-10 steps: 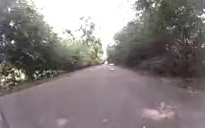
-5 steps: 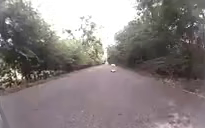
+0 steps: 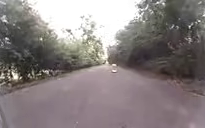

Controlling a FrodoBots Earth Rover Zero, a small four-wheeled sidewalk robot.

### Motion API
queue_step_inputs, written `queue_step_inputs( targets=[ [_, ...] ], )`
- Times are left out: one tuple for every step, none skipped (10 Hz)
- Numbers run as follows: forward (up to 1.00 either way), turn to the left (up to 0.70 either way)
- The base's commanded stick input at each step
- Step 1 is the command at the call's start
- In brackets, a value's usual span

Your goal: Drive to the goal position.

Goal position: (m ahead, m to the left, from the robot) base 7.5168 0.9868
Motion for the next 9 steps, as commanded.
queue_step_inputs(
  targets=[
    [0.70, 0.05],
    [0.70, 0.02],
    [0.70, 0.01],
    [0.70, 0.01],
    [0.70, 0.00],
    [0.70, 0.00],
    [0.70, 0.00],
    [0.70, 0.00],
    [0.70, 0.00]
  ],
)
